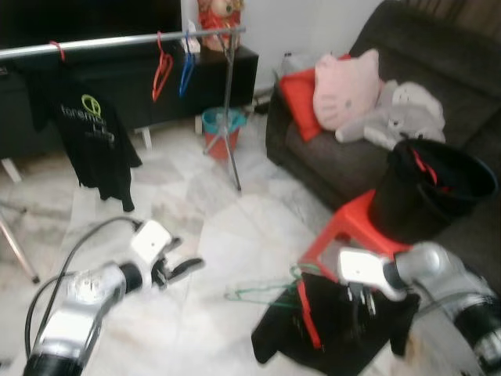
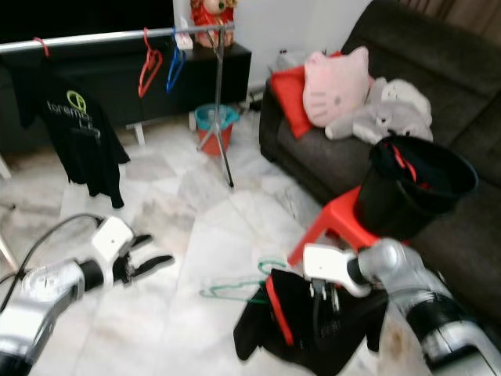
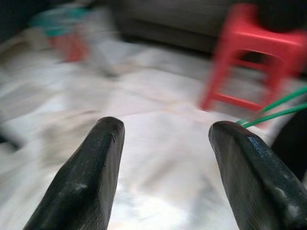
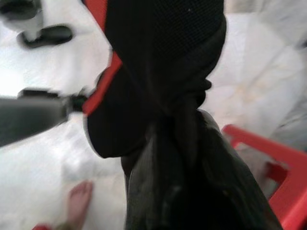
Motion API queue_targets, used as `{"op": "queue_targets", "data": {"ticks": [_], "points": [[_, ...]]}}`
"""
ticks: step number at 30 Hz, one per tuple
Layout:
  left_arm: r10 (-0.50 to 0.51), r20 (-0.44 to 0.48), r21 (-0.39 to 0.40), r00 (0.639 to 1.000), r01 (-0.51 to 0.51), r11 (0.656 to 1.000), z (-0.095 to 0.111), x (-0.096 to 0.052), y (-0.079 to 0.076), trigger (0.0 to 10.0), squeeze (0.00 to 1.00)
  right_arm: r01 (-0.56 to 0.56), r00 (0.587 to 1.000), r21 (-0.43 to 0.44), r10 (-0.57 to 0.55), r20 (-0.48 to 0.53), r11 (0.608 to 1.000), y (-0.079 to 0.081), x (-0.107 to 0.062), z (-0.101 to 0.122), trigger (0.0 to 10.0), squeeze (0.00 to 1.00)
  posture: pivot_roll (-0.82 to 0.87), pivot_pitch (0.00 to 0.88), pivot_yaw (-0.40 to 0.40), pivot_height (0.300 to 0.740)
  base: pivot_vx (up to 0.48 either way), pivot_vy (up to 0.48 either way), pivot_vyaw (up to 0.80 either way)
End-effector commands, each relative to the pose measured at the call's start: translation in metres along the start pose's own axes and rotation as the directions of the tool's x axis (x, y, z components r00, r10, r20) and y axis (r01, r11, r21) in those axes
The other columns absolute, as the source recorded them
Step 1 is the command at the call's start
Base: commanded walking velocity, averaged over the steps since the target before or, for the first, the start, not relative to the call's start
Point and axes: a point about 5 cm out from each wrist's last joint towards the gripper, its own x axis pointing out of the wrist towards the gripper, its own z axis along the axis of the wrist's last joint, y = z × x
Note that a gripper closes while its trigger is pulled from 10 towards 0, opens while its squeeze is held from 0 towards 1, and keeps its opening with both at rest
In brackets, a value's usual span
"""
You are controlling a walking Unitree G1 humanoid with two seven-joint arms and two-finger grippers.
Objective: Hang hanger
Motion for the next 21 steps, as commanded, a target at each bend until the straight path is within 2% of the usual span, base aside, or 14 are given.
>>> {"op": "queue_targets", "data": {"ticks": [1,5,6,7,9,13,18,21], "points": [[0.107,0.0,0.006,0.994,-0.107,0.994,-0.001,0.001,0.008,10.0,0.0,0.109,0.994,0.023,-0.11,0.025,0.994,-0.015,-0.008,0.004,0.0,0.0,0.17,0.0,-0.153,0.74,0.0,0.0,0.0],[0.26,-0.041,-0.074,0.965,-0.262,0.962,-0.012,0.001,0.015,10.0,0.0,0.218,0.973,0.097,-0.224,0.052,0.971,-0.026,-0.007,0.01,0.0,0.0,0.17,0.0,-0.151,0.74,0.0,0.0,0.0],[0.31,-0.097,-0.101,0.946,-0.319,0.942,-0.024,0.002,0.012,10.0,0.0,0.282,0.953,0.158,-0.296,0.069,0.946,-0.033,-0.006,0.015,0.0,0.0,0.17,0.0,-0.149,0.74,0.0,0.0,0.0],[0.31,-0.097,-0.101,0.946,-0.319,0.942,-0.024,0.002,0.012,10.0,0.0,0.282,0.953,0.158,-0.296,0.069,0.946,-0.033,-0.006,0.015,0.0,0.0,0.17,0.0,-0.149,0.74,0.0,0.0,0.0],[0.31,-0.138,-0.108,0.941,-0.326,0.939,-0.032,0.003,0.006,10.0,0.0,0.329,0.935,0.205,-0.349,0.071,0.922,-0.038,-0.005,0.019,0.0,0.0,0.17,0.0,-0.147,0.74,0.0,0.0,0.0],[0.265,-0.16,-0.116,0.951,-0.285,0.951,-0.04,0.008,-0.008,10.0,0.0,0.358,0.916,0.241,-0.39,0.1,0.902,-0.043,-0.002,0.029,0.0,0.0,0.16,0.0,-0.144,0.74,0.0,0.0,0.0],[0.084,-0.149,-0.187,0.985,-0.111,0.976,-0.044,0.017,-0.038,10.0,0.0,0.315,0.904,0.253,-0.37,0.214,0.915,-0.047,0.009,0.059,0.0,0.0,0.17,0.0,-0.144,0.74,0.0,0.0,0.0],[-0.009,-0.128,-0.202,0.992,-0.018,0.979,-0.043,0.018,-0.05,10.0,0.0,0.294,0.895,0.253,-0.358,0.264,0.922,-0.049,0.012,0.075,0.0,0.0,0.17,0.0,-0.147,0.74,0.0,0.0,0.0]]}}
